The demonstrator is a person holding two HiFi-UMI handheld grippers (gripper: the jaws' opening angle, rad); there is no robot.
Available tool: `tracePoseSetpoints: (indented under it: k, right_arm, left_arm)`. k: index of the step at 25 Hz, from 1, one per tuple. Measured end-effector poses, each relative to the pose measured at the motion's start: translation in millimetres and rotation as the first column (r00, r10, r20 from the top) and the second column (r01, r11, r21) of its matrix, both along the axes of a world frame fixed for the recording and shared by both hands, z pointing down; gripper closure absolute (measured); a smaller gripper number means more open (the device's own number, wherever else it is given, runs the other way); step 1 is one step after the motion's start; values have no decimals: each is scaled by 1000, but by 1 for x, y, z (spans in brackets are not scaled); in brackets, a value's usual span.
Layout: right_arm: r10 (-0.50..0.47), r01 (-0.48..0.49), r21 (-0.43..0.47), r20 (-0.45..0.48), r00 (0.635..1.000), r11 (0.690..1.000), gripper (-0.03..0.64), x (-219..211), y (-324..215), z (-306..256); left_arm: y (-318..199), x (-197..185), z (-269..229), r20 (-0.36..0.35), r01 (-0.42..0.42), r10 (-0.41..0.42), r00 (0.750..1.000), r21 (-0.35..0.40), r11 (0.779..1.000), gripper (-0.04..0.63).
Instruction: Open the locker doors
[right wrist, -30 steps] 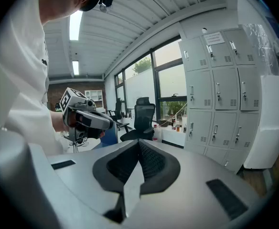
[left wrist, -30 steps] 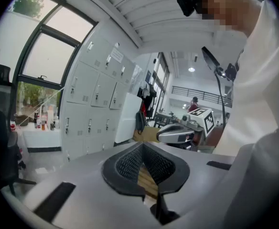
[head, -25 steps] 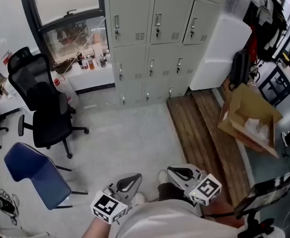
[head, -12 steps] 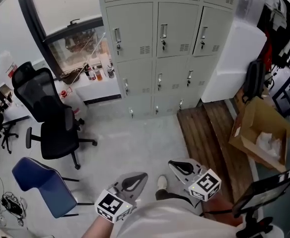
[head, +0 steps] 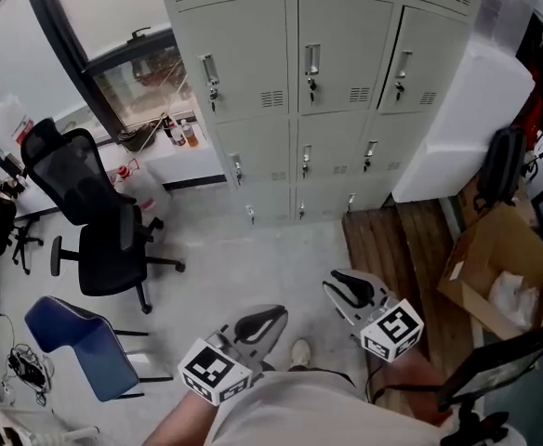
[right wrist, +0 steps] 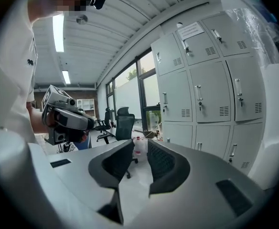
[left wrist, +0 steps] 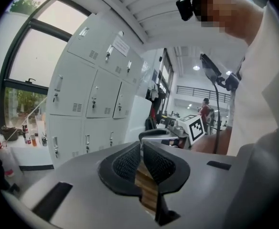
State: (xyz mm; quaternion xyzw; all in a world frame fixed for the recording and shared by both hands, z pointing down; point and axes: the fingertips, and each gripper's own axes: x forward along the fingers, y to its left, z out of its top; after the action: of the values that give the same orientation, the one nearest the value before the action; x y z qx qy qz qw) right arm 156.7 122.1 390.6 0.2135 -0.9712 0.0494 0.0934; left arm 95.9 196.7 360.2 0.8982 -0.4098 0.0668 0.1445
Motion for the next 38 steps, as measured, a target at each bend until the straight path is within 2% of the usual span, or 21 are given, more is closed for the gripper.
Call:
tracePoseSetpoints:
  k: [8,15,20,25,33,38]
  right_arm:
    - [70,-67,87,-24,997,994,560,-10,-102,-19]
    - [211,-207,132,-20,977,969,560,-36,-203,-40]
    - [324,-320,182,6,946,930,559,-58,-282,-67]
    - [402,-401,209,41,915,892,499,-89,-351,-89]
    - [516,-517,247,74,853,819,474,-117,-435,-115]
    - [553,-556,232,85,829,798,466,-124,-473,-124]
  left_arm:
    - [-67,-15,1,15,3,-3,1000,0,1000,584]
    - [-139,-36,2,20,-100,100,995,26,995,585]
    - [-195,-63,-11,31,-171,170,985,54,984,586]
    - [-239,-101,-15,41,-187,185,982,53,981,586]
    - [-278,-144,-7,33,-219,218,975,35,975,585]
    - [-293,-154,-9,21,-209,208,978,39,977,585]
